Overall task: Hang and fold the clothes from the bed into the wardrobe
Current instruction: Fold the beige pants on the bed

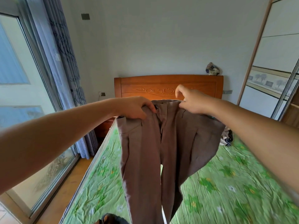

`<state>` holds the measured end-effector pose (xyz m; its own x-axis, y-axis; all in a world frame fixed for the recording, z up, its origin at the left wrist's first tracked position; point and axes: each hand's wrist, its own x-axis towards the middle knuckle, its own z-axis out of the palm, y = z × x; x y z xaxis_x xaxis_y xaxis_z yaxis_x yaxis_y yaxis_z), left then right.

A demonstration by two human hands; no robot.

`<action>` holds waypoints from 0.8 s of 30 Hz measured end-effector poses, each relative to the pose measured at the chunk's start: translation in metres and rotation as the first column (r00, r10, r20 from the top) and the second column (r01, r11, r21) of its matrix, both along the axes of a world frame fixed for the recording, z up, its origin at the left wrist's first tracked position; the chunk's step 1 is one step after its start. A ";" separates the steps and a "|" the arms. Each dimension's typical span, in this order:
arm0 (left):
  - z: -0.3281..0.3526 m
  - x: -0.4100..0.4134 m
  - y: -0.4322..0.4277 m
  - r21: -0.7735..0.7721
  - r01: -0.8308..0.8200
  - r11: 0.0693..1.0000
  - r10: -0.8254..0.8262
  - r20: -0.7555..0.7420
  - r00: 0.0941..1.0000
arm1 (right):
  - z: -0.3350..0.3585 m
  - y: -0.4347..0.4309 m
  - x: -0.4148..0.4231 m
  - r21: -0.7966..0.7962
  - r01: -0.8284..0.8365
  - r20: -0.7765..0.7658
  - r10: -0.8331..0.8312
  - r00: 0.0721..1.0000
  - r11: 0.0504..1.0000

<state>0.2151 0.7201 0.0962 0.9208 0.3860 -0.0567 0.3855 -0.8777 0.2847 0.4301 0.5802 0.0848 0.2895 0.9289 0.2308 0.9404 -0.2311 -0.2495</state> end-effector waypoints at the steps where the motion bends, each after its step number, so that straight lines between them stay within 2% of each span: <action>1: 0.000 0.003 -0.003 -0.008 -0.012 1.000 0.012 0.015 1.000 | 0.000 0.001 -0.004 0.031 -0.015 -0.045 0.017 0.999 0.999; 3: -0.002 0.007 -0.006 -0.012 -0.020 1.000 0.021 0.039 0.999 | 0.000 0.005 -0.013 0.038 -0.055 -0.169 0.061 0.984 0.998; 5: -0.004 0.011 -0.008 -0.016 -0.022 1.000 0.023 0.066 0.998 | 0.000 0.008 -0.020 0.006 -0.086 -0.351 0.083 0.933 0.996; 7: -0.006 0.012 -0.008 -0.011 -0.015 1.000 0.016 0.086 0.996 | 0.001 0.010 -0.026 -0.035 -0.089 -0.467 0.063 0.882 0.995; 10: -0.011 0.011 -0.006 -0.023 -0.005 1.000 0.007 0.099 0.995 | 0.003 0.012 -0.028 -0.059 -0.093 -0.526 0.049 0.849 0.994; 13: -0.015 0.007 -0.002 -0.105 -0.007 0.994 0.022 0.148 0.989 | 0.003 0.013 -0.029 -0.051 -0.086 -0.596 0.039 0.802 0.995; 17: -0.022 0.007 -0.007 -0.205 -0.097 0.974 0.144 0.228 0.963 | -0.001 0.015 -0.033 -0.008 -0.057 -0.731 0.033 0.682 0.998; 19: -0.025 0.007 -0.008 -0.331 -0.127 0.935 0.218 0.254 0.942 | -0.003 0.015 -0.036 0.004 -0.034 -0.800 0.024 0.599 0.999; 21: -0.025 0.007 -0.011 -0.502 -0.111 0.858 0.251 0.221 0.942 | -0.005 0.016 -0.040 0.002 -0.020 -0.855 0.013 0.519 1.000; 22: -0.024 0.007 -0.012 -0.496 -0.099 0.863 0.216 0.184 0.959 | -0.005 0.017 -0.042 -0.001 -0.014 -0.872 0.006 0.489 1.000; 24: -0.023 0.006 -0.016 -0.375 -0.063 0.925 0.129 0.154 0.980 | -0.006 0.018 -0.045 0.006 0.004 -0.893 0.004 0.450 1.000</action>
<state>0.2210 0.7038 0.0730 0.8884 0.4559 -0.0547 0.3786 -0.6599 0.6490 0.3849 0.5979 0.0786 0.3402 0.9285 -0.1488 0.1996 -0.2259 -0.9535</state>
